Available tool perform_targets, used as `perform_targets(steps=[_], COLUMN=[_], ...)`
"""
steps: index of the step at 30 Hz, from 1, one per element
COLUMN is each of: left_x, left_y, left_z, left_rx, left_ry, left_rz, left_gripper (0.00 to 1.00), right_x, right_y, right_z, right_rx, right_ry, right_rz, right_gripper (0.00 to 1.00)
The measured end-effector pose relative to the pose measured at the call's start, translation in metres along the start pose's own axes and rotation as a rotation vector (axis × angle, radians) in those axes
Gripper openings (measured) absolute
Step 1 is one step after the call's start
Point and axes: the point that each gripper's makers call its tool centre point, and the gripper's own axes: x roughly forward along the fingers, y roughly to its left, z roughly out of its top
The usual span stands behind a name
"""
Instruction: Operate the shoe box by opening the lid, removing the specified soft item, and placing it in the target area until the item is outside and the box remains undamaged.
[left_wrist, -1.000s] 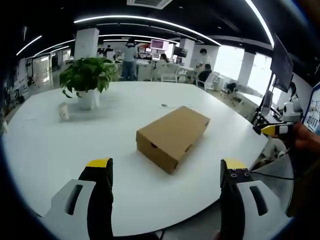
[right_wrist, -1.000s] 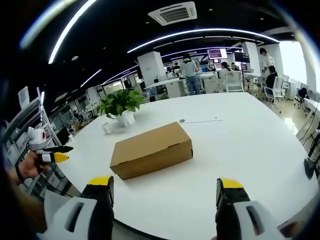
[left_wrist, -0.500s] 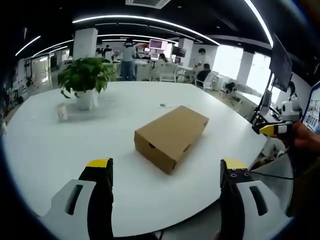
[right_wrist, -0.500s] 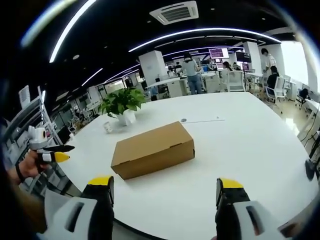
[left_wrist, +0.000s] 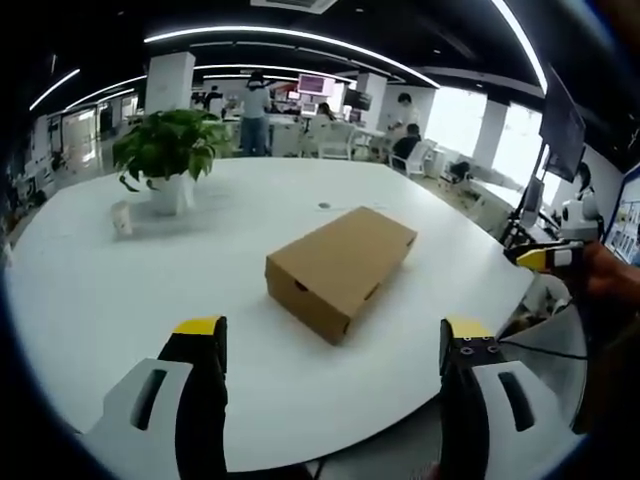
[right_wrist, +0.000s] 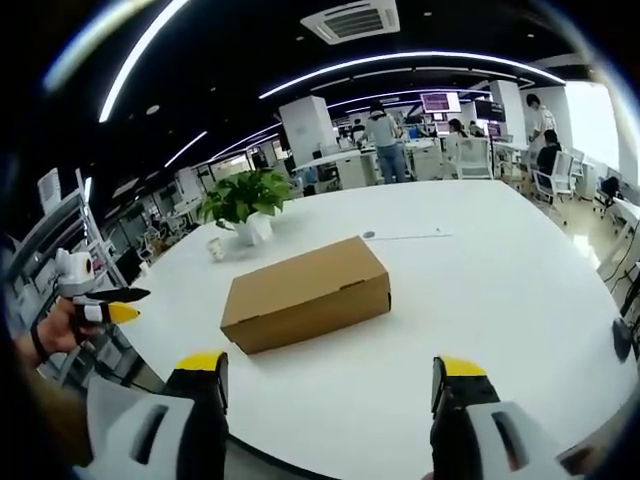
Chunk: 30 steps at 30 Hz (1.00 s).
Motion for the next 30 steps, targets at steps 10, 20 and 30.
perform_targets(steps=[10,20,30], left_x=[0.006,0.020,0.037], left_y=[0.001,-0.004,-0.019], left_z=[-0.001,-0.004,-0.012], left_rx=[0.000,-0.005,0.001], left_ry=[0.011,0.030,0.057], left_rz=[0.003,-0.002,-0.023], left_gripper=[0.87,0.85,0.84], right_x=[0.007,0.025,0.048], right_y=[-0.004,-0.008,-0.012], right_z=[-0.001,0.004,0.007], right_rx=[-0.018,-0.049,-0.099], right_ry=[0.021,0.046,0.093], right_rz=[0.003,0.029,0.077], right_gripper=[0.83,0.82,0.82])
